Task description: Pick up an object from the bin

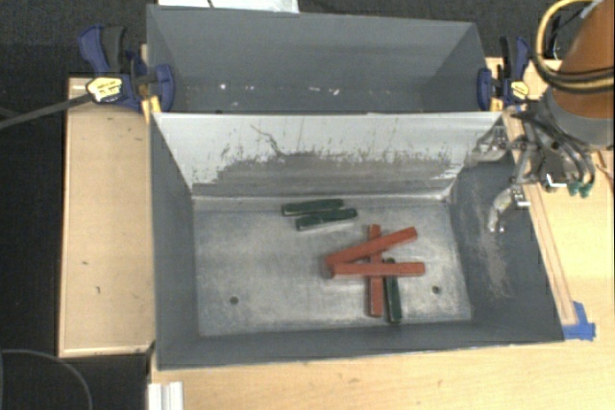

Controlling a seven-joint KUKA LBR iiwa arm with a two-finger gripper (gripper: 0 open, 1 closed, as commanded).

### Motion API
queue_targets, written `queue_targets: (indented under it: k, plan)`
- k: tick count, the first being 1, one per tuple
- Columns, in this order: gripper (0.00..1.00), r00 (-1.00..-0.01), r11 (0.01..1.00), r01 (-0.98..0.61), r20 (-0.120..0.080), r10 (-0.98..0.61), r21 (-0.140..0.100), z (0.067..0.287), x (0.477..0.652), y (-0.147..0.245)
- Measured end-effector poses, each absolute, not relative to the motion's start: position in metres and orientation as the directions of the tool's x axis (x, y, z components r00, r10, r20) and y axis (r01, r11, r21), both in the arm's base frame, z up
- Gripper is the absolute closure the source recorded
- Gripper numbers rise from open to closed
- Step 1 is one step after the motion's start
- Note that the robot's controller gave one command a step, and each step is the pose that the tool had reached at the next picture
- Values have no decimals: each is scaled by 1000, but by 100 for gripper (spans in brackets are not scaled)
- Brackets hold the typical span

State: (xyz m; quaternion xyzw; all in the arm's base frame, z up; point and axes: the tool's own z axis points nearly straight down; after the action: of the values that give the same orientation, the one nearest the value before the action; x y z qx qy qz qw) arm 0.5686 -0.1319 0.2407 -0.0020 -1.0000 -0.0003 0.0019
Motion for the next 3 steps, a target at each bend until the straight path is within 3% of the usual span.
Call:
queue_targets:
  k: [1,2,3]
  plan:
    - [0,-1000,1000,1,-4,1,-1,245,570,-131]
    - [0,-999,999,41,-9,41,-1,197,555,-97]
    - [0,-986,986,169,-5,169,2,146,558,-86]
